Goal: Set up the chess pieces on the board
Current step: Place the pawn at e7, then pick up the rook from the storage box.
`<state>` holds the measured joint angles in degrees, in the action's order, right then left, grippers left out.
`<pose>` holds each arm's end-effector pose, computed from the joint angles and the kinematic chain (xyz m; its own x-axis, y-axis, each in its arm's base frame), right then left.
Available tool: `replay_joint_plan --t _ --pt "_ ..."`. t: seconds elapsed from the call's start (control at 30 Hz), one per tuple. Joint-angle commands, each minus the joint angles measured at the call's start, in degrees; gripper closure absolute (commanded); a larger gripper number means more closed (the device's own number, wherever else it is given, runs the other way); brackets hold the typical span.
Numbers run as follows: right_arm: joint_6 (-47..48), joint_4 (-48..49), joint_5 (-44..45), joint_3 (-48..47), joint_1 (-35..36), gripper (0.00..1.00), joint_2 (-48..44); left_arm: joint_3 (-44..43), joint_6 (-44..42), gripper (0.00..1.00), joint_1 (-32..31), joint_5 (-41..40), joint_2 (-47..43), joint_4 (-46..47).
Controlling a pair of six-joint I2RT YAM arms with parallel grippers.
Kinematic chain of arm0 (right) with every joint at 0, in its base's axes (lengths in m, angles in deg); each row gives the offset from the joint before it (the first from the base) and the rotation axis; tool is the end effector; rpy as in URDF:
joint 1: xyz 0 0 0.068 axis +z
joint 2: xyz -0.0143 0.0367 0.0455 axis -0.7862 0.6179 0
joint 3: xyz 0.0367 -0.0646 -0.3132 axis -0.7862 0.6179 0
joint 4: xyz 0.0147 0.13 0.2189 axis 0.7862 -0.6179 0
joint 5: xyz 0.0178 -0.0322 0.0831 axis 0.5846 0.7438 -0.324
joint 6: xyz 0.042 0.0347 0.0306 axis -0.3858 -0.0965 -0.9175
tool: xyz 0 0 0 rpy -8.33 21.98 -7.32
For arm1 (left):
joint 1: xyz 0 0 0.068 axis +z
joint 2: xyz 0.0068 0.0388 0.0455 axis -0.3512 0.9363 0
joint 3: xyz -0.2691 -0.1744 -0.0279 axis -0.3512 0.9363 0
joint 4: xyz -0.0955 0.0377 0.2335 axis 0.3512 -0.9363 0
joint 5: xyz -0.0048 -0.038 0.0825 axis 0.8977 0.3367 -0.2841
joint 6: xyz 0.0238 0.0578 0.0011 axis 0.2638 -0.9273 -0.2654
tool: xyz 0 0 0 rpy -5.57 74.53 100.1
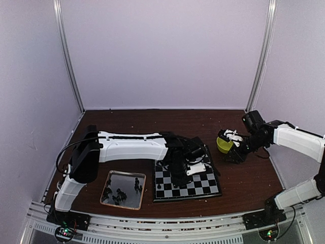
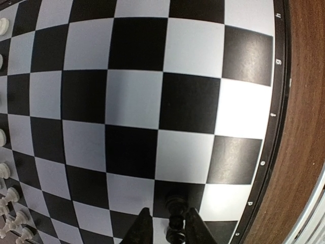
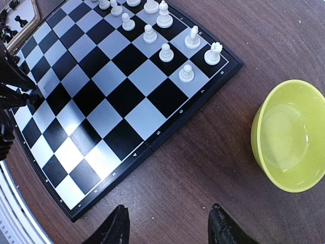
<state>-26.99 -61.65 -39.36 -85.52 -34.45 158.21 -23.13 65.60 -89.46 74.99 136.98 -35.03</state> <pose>0.2083 0.0866 0.2691 -0.5369 -0.6157 -0.5767 -0.8022 0.5842 0.1232 0.1811 -0.4714 0.2051 -0.2535 0.9337 -0.2529 0.9645 0.2638 0.0073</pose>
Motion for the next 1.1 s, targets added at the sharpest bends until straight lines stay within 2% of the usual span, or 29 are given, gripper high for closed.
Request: replay_joint_plan --t 0.0,0.17,0.37,0.53,0.8,0.97,1.07 --pt "0.22 -0.79 -0.33 -1.46 0.27 0.47 0.39 -1.91 0.82 0.76 0.04 -2.94 -5.57 -0.3" --pt "0.29 -0.87 -0.41 -1.63 0.27 0.47 0.64 4.6 3.37 0.74 0.53 -5.03 -15.89 1.19" --pt "0.41 -1.04 -0.6 -1.76 0.29 0.47 0.71 23.88 11.71 0.74 6.04 -11.48 -30.78 4.52" --pt "0.43 -1.13 -0.66 -1.9 0.34 0.47 0.9 37.19 18.99 0.76 11.14 -10.02 -38.29 6.84" --pt "0.38 -1.15 -0.67 -1.83 0.5 0.47 1.06 44.6 22.17 0.76 12.87 -7.15 -37.59 9.4" --pt "0.46 -1.32 -0.54 -1.77 0.49 0.47 1.1 45.66 20.19 0.72 12.92 -0.27 -36.05 11.45" --pt "0.47 -1.16 -0.58 -1.79 0.54 0.47 1.25 45.59 20.64 0.72 12.92 -2.2 -35.2 11.99"
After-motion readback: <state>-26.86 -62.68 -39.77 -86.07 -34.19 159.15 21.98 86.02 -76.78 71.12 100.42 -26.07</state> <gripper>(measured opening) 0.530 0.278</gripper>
